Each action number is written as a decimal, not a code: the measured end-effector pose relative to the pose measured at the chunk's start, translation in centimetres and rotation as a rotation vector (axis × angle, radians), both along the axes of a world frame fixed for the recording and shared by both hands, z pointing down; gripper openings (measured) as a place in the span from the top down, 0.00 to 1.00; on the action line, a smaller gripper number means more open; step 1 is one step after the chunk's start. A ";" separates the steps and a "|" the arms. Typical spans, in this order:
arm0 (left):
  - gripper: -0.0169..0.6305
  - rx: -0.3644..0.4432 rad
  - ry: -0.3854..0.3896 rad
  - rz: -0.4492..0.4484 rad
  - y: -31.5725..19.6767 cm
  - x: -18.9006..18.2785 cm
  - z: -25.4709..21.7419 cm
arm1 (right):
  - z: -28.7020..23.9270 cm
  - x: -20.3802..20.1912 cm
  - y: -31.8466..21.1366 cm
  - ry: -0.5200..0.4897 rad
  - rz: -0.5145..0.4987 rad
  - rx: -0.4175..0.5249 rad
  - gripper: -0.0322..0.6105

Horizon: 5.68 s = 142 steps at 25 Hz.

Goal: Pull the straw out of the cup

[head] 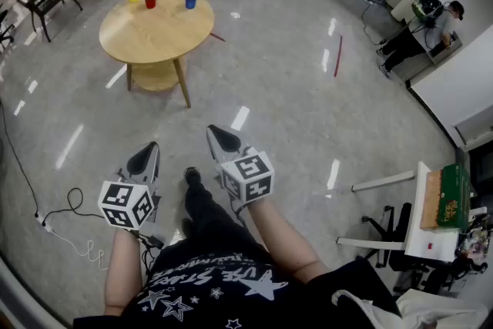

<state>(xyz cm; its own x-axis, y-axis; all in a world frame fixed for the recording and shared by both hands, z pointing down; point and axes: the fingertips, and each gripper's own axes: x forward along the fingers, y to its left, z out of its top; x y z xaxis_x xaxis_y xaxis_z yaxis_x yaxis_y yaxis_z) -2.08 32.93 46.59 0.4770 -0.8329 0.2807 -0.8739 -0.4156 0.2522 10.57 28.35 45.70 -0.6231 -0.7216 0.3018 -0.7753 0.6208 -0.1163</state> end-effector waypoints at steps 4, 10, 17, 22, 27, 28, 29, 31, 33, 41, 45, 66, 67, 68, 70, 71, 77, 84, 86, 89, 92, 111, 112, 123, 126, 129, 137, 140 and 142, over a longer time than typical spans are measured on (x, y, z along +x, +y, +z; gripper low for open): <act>0.97 -0.003 0.002 -0.006 0.5 -0.5 0.0 | 0.5 -0.1 0.9 0.009 -0.004 -0.010 0.95; 0.97 -0.007 0.002 -0.022 0.1 -1.6 0.7 | 1.1 -0.5 0.2 0.006 0.010 -0.013 0.95; 0.97 -0.017 0.015 -0.044 -0.8 -3.4 0.7 | 1.0 -1.0 -1.6 -0.032 0.049 -0.025 0.95; 0.97 -0.016 0.014 -0.047 -3.5 -4.5 0.9 | 1.3 -1.7 -4.8 -0.044 0.063 -0.023 0.95; 0.97 -0.002 0.006 -0.063 -7.5 -6.0 0.4 | 1.2 -3.1 -9.1 -0.046 0.054 -0.018 0.95; 0.97 -0.001 0.004 -0.065 -8.4 -6.2 0.3 | 1.2 -3.3 -10.0 -0.044 0.050 -0.019 0.95; 0.97 0.001 0.002 -0.067 -9.2 -6.3 0.3 | 1.3 -3.6 -10.9 -0.039 0.046 -0.019 0.95; 0.97 0.007 -0.002 -0.069 -10.8 -6.6 0.2 | 1.5 -4.2 -12.9 -0.021 0.036 -0.014 0.95; 0.97 0.007 -0.006 -0.074 -12.8 -7.0 0.0 | 1.4 -4.8 -15.0 -0.015 0.029 -0.012 0.95; 0.97 -0.001 -0.020 -0.098 -20.2 -7.9 -1.2 | 0.6 -6.6 -22.4 -0.042 -0.006 -0.032 0.95; 0.97 -0.004 -0.026 -0.096 -23.1 -7.7 -1.5 | 0.6 -6.8 -25.5 -0.044 -0.016 -0.033 0.95; 0.97 -0.032 -0.046 -0.131 -37.9 -8.1 -0.5 | 1.8 -6.5 -40.8 -0.034 -0.079 -0.042 0.95; 0.97 -0.033 -0.050 -0.129 -38.3 -8.1 -0.5 | 1.8 -6.5 -41.1 -0.033 -0.083 -0.041 0.95; 0.97 -0.034 -0.053 -0.128 -38.6 -8.2 -0.6 | 1.8 -6.5 -41.4 -0.031 -0.085 -0.040 0.95; 0.97 -0.030 -0.058 -0.129 -39.5 -8.4 -0.9 | 1.8 -6.4 -42.3 -0.028 -0.081 -0.040 0.95; 0.97 -0.027 -0.058 -0.128 -40.0 -8.5 -1.1 | 1.8 -6.4 -42.7 -0.029 -0.074 -0.042 0.95; 0.97 -0.032 -0.050 -0.113 -43.1 -9.8 -0.6 | 2.5 -6.9 -45.0 -0.025 -0.041 -0.059 0.95; 0.97 -0.021 -0.041 -0.069 -48.6 -10.1 -0.3 | 3.1 -6.4 -49.9 -0.010 0.021 -0.059 0.95; 0.97 -0.026 -0.036 -0.062 -50.4 -10.8 0.0 | 3.6 -6.7 -51.6 0.016 0.039 -0.062 0.95; 0.97 -0.045 -0.032 -0.052 -52.8 -12.1 0.7 | 4.0 -7.6 -54.2 0.027 0.065 -0.076 0.95; 0.97 -0.056 -0.038 -0.040 -55.2 -13.1 0.8 | 3.8 -8.7 -56.5 0.019 0.077 -0.076 0.95; 0.97 -0.087 -0.008 0.071 -66.9 -16.2 2.0 | 5.0 -13.5 -66.7 0.045 0.139 -0.100 0.80; 0.97 -0.089 -0.006 0.077 -67.5 -16.3 2.1 | 5.2 -13.5 -67.1 0.058 0.147 -0.100 0.80; 0.97 -0.119 0.000 0.131 -72.7 -17.7 3.7 | 7.4 -13.7 -73.1 0.149 0.251 -0.101 0.75; 0.97 -0.128 0.007 0.141 -73.6 -18.2 4.2 | 8.5 -14.2 -74.2 0.161 0.264 -0.116 0.76; 0.97 -0.134 0.010 0.151 -74.3 -18.7 4.6 | 9.2 -14.6 -75.1 0.175 0.278 -0.121 0.76; 0.97 -0.164 0.024 0.164 -75.6 -19.2 6.3 | 11.7 -14.6 -77.7 0.243 0.311 -0.149 0.76; 0.97 -0.173 0.020 0.173 -75.8 -19.2 6.6 | 12.3 -14.8 -78.1 0.252 0.311 -0.159 0.76; 0.97 -0.177 0.017 0.178 -75.9 -19.2 6.8 | 12.7 -14.9 -78.5 0.254 0.314 -0.163 0.76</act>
